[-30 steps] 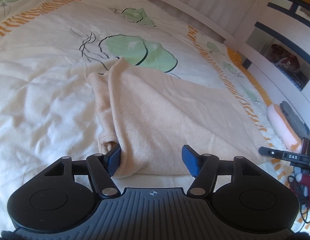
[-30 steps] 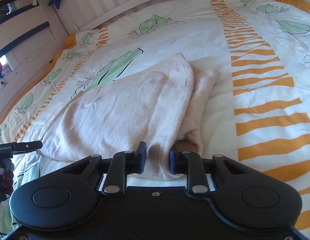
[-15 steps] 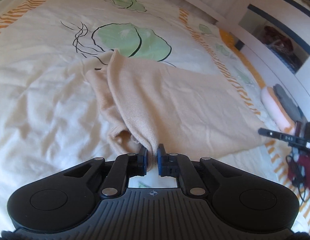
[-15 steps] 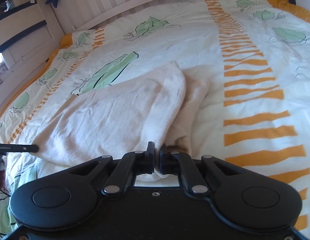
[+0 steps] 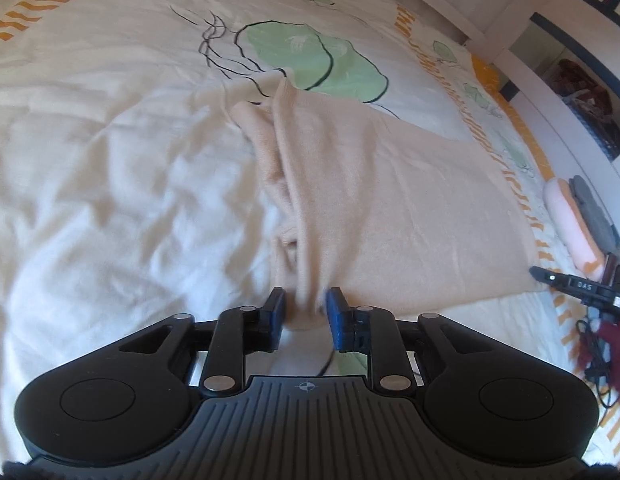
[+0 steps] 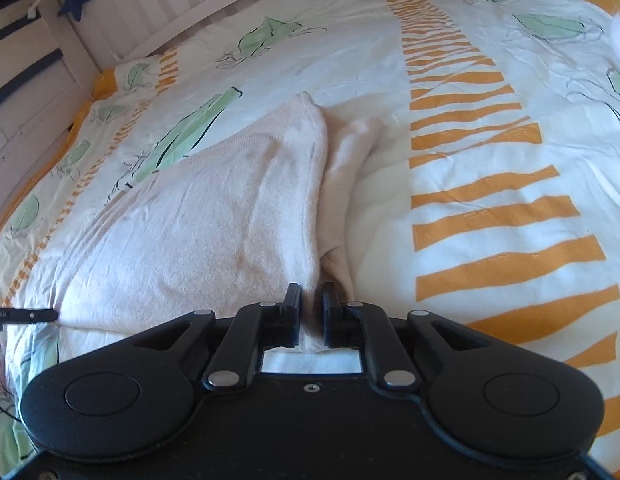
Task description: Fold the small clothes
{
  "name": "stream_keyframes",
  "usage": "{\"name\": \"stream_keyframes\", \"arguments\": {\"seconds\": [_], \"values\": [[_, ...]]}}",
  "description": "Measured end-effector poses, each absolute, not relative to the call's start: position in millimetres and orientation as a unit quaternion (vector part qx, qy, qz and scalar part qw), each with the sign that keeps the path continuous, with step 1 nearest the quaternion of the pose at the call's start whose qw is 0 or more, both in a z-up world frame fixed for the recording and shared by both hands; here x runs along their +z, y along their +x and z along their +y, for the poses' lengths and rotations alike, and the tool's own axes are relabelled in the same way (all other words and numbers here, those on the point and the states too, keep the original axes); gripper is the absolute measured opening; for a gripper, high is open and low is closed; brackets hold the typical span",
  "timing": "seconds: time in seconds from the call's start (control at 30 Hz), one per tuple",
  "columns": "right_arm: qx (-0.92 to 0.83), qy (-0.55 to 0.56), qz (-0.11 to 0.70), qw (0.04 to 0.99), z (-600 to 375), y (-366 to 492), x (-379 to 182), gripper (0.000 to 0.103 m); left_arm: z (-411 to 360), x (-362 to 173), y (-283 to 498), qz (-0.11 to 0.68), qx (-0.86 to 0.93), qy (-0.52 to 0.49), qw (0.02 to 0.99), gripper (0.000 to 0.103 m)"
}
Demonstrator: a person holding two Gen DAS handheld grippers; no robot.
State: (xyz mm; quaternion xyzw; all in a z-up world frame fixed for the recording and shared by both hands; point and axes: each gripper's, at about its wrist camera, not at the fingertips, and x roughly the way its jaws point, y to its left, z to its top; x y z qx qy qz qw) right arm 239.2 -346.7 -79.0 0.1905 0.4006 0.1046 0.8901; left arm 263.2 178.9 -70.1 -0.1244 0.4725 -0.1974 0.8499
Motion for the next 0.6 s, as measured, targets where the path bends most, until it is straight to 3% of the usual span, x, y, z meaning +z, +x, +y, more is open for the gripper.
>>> {"name": "stream_keyframes", "arguments": {"seconds": [0.13, 0.2, 0.27, 0.3, 0.33, 0.37, 0.4, 0.5, 0.6], "values": [[0.098, 0.204, 0.396, 0.890, -348.0, 236.7, -79.7, 0.018, 193.6, -61.9, 258.4, 0.465, -0.151, -0.127, 0.863, 0.029], [0.101, 0.207, 0.392, 0.891, -347.4, 236.1, -79.1, 0.026, 194.2, -53.2, 253.7, 0.454, -0.134, -0.130, 0.871, 0.031], [0.110, 0.215, 0.386, 0.890, -347.5, 235.4, -77.9, 0.049, 187.1, -43.5, 248.7, 0.439, -0.129, -0.120, 0.881, 0.038], [0.117, 0.219, 0.382, 0.890, -346.8, 235.0, -76.3, 0.056, 182.5, -38.6, 247.1, 0.431, -0.130, -0.117, 0.885, 0.042], [0.127, 0.221, 0.378, 0.890, -345.3, 234.4, -74.2, 0.069, 177.1, -33.5, 245.8, 0.423, -0.132, -0.118, 0.889, 0.045], [0.130, 0.217, 0.376, 0.891, -342.7, 234.0, -71.7, 0.091, 171.7, -29.8, 245.3, 0.417, -0.136, -0.124, 0.890, 0.051], [0.125, 0.205, 0.379, 0.894, -339.8, 234.1, -69.6, 0.102, 166.0, -27.2, 245.8, 0.413, -0.141, -0.131, 0.890, 0.059], [0.128, 0.180, 0.384, 0.897, -337.4, 234.2, -69.3, 0.103, 146.3, -23.8, 250.2, 0.406, -0.163, -0.148, 0.887, 0.079], [0.136, 0.200, 0.387, 0.890, -344.1, 236.2, -75.4, 0.103, 119.4, -24.3, 258.7, 0.404, -0.173, -0.140, 0.887, 0.081]]}}
